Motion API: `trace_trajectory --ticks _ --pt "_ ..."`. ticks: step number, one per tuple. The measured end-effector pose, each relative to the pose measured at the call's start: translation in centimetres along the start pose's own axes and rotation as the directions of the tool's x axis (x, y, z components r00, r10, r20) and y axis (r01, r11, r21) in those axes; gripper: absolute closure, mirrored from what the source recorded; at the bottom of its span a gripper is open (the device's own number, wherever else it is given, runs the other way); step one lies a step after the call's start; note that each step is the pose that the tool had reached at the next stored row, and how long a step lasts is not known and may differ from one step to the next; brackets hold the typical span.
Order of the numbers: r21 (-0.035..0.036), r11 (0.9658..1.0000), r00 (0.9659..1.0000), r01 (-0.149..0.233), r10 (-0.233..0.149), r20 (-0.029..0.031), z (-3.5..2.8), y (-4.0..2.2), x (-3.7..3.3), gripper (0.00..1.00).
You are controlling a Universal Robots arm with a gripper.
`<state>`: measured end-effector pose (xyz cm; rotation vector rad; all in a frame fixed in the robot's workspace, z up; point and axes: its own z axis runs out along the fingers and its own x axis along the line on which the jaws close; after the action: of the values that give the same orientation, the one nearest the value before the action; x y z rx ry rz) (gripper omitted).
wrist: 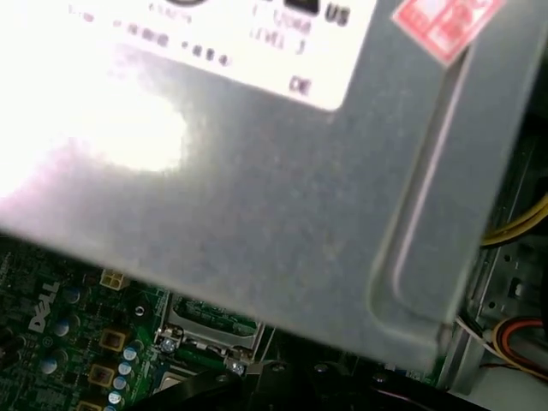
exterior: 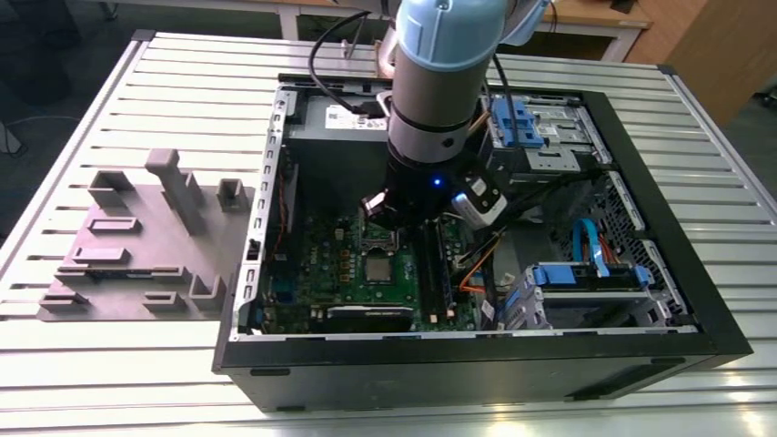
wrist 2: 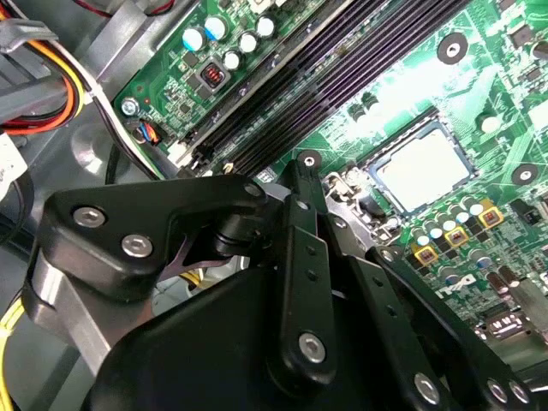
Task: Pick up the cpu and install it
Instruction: 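Close the cpu cover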
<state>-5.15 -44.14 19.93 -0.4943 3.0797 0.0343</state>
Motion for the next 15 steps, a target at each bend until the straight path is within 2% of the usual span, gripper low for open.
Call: trace_trajectory --ticks 6,15 --pt "0.0012 1.0000 1.0000 0.000 0.000 0.0036 0.10 0.42 0.14 0.90" --pt "0.0022 1.0000 1.0000 0.000 0.000 0.0065 0.09 0.51 0.39 0.90"
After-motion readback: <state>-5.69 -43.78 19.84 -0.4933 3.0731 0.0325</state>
